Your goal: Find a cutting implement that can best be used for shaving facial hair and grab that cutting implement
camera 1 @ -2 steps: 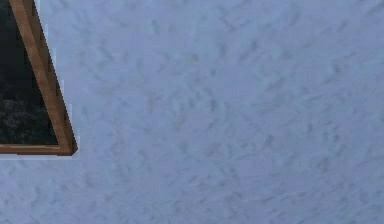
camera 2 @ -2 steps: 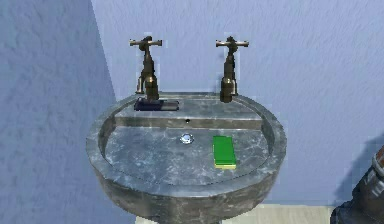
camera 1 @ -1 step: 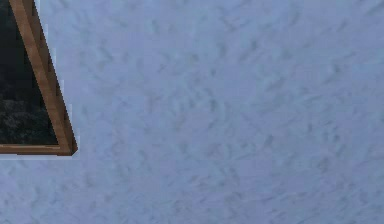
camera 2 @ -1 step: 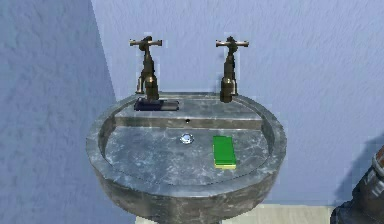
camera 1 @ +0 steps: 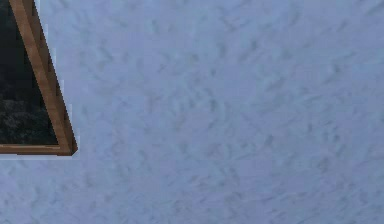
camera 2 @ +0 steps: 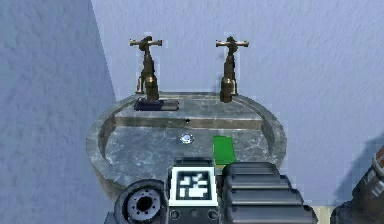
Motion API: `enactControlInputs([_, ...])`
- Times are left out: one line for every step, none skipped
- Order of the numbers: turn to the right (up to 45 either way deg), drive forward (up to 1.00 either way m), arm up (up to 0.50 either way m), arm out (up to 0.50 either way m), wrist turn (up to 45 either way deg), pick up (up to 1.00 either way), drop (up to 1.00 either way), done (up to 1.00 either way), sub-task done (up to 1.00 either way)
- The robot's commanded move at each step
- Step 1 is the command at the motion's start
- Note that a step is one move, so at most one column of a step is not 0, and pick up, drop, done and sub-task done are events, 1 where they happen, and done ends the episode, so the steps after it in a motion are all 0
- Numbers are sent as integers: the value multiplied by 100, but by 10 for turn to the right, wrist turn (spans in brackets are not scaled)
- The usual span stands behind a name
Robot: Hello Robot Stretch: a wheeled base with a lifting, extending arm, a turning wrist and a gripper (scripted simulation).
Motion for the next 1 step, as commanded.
enactControlInputs([0, 0, 0, 44, 0, 0, 0, 0, 0])
